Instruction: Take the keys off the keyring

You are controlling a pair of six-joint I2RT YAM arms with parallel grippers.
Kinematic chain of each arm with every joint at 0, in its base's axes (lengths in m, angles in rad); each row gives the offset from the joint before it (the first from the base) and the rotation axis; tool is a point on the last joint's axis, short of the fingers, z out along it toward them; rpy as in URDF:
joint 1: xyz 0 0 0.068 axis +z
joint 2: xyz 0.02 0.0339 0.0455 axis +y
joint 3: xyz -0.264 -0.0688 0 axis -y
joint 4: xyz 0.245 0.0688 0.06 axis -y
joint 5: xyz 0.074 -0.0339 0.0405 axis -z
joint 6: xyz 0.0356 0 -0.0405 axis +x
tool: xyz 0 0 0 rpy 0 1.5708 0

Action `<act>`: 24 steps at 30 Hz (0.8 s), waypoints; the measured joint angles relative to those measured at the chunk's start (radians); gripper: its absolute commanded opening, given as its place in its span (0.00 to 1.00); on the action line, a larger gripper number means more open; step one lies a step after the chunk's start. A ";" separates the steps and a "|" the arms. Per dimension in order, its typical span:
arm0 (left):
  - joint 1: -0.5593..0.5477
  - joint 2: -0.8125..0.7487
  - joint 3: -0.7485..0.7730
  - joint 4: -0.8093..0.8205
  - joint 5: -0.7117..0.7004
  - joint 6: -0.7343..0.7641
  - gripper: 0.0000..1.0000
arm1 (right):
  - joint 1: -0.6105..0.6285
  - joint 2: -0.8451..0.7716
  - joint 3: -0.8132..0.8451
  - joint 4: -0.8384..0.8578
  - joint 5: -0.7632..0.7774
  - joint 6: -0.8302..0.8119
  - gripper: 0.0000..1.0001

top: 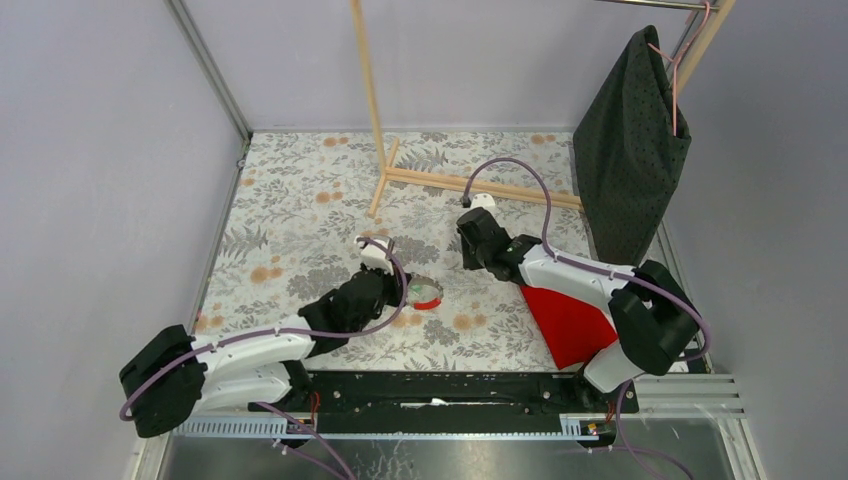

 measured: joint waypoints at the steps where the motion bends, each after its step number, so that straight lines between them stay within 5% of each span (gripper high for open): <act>1: 0.010 0.006 0.009 -0.020 0.003 -0.009 0.00 | -0.008 0.002 -0.006 0.009 0.004 0.003 0.02; 4: 0.037 0.029 0.042 -0.084 0.009 -0.032 0.00 | -0.024 0.006 -0.019 0.029 0.010 0.006 0.05; 10: 0.060 0.042 0.057 -0.162 0.021 -0.051 0.00 | -0.032 0.035 -0.021 0.052 0.007 0.003 0.39; 18: 0.066 0.042 0.058 -0.195 0.035 -0.059 0.00 | -0.033 0.034 -0.020 0.051 0.006 -0.005 0.72; 22: 0.073 0.042 0.071 -0.215 0.037 -0.058 0.21 | -0.033 -0.001 -0.020 0.042 0.006 -0.008 0.89; 24: 0.076 0.037 0.084 -0.222 0.038 -0.056 0.46 | -0.033 -0.034 -0.020 0.035 0.007 -0.008 1.00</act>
